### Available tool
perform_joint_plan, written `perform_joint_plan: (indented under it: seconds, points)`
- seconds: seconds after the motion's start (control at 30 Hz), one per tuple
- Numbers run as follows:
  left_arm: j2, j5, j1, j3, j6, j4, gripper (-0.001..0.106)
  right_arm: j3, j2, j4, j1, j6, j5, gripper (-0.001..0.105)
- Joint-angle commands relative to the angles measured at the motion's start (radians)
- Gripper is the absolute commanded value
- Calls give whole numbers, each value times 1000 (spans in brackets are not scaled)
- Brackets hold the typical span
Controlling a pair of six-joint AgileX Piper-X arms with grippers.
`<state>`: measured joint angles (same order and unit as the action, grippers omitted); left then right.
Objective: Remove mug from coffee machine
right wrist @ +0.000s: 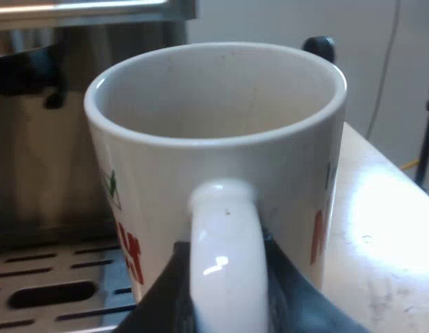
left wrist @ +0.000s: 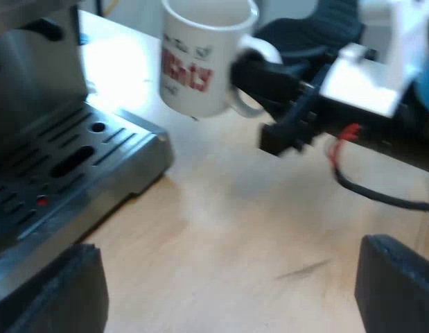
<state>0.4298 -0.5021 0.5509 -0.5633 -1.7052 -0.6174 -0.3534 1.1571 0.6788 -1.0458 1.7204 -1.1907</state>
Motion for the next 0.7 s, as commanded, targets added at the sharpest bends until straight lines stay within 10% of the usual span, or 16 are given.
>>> perform_joint_plan:
  seconds: [0.03, 0.7]
  points:
    - [12, -11, 22, -1, -3, 19, 79, -5, -16, 35, 47, 4, 0, 0]
    - [102, 16, 23, -1, -3, 202, 79, -5, -16, -40, 332, 2, 273, 0]
